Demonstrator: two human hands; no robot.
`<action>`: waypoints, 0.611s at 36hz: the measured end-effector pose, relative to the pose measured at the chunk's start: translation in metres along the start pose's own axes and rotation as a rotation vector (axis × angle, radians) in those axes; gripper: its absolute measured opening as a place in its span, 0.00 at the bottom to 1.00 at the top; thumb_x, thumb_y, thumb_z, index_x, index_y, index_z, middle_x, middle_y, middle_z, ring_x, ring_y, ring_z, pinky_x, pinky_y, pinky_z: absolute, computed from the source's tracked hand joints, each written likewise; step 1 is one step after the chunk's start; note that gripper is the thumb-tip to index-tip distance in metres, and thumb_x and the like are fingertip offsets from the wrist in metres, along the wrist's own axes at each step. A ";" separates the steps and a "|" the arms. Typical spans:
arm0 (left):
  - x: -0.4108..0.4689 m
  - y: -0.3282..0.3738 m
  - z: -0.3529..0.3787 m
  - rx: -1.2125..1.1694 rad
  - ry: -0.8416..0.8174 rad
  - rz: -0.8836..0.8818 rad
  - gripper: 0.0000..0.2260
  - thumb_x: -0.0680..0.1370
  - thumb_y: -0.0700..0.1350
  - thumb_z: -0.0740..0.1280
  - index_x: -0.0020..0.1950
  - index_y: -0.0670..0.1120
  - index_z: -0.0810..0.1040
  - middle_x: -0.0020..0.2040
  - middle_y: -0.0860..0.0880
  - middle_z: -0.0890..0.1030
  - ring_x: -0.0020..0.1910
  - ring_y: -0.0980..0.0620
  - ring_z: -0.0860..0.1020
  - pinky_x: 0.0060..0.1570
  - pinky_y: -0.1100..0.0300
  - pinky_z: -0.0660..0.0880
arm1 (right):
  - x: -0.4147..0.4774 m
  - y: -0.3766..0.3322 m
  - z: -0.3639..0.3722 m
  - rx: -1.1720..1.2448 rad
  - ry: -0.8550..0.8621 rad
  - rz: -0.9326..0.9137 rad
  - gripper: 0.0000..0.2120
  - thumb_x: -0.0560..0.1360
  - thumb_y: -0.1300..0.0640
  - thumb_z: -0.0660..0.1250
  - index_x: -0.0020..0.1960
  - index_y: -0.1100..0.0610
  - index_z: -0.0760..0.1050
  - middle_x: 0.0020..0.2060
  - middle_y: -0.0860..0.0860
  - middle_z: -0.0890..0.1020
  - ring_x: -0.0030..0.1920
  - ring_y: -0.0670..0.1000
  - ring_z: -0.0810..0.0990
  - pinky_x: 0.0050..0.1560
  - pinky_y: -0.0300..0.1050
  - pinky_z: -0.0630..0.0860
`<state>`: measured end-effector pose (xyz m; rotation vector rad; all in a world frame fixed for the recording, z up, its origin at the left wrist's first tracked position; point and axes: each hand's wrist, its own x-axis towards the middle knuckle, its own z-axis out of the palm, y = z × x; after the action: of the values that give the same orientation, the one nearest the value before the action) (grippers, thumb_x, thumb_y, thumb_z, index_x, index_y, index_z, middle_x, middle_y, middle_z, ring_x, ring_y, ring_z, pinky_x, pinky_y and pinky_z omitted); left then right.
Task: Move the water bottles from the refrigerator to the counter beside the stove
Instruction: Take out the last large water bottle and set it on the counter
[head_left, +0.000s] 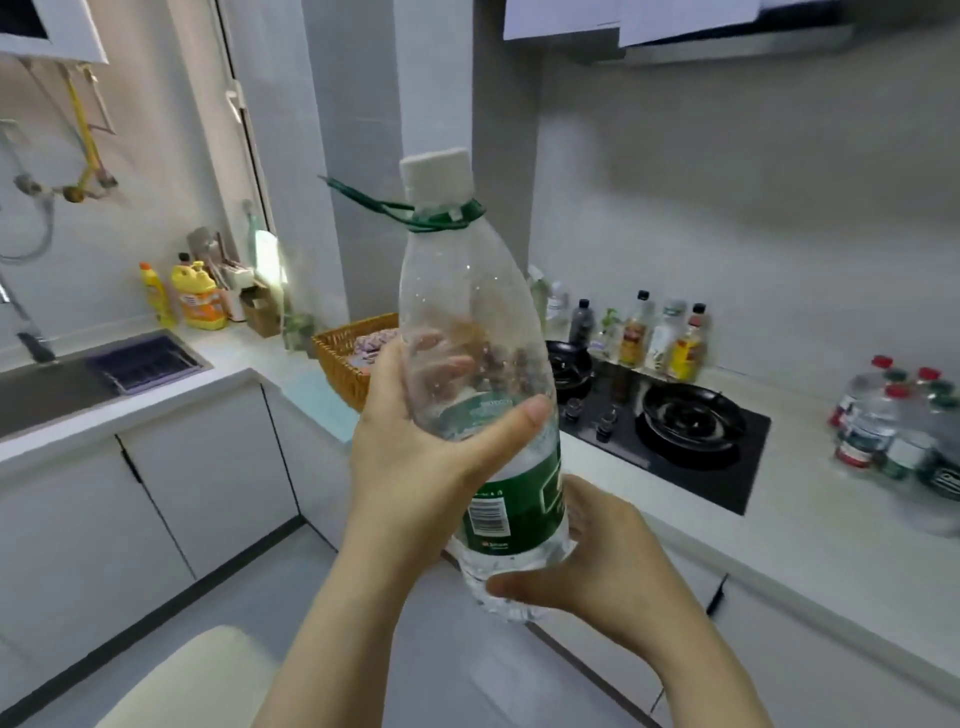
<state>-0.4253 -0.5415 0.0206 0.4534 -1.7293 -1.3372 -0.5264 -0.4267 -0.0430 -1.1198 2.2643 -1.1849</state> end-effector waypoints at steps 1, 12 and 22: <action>0.003 -0.001 0.010 0.001 -0.024 0.003 0.30 0.52 0.61 0.76 0.51 0.65 0.71 0.49 0.65 0.81 0.48 0.68 0.79 0.39 0.72 0.76 | -0.001 0.006 -0.007 0.007 0.016 0.018 0.33 0.51 0.42 0.79 0.55 0.40 0.74 0.48 0.35 0.82 0.49 0.36 0.80 0.52 0.43 0.80; 0.024 0.001 0.148 -0.067 -0.211 0.065 0.27 0.56 0.56 0.75 0.52 0.61 0.71 0.49 0.59 0.81 0.47 0.67 0.79 0.39 0.77 0.72 | 0.002 0.075 -0.113 0.012 0.169 0.113 0.29 0.53 0.43 0.77 0.53 0.40 0.75 0.47 0.36 0.83 0.48 0.38 0.81 0.50 0.45 0.80; 0.035 -0.004 0.272 -0.127 -0.318 0.064 0.27 0.56 0.56 0.78 0.51 0.61 0.72 0.47 0.63 0.82 0.46 0.65 0.80 0.40 0.73 0.75 | 0.001 0.145 -0.209 -0.016 0.287 0.213 0.26 0.54 0.44 0.77 0.50 0.41 0.74 0.44 0.36 0.83 0.45 0.38 0.81 0.49 0.45 0.80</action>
<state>-0.6646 -0.4081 0.0216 0.1158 -1.8815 -1.5240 -0.7245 -0.2675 -0.0367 -0.7279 2.5332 -1.3101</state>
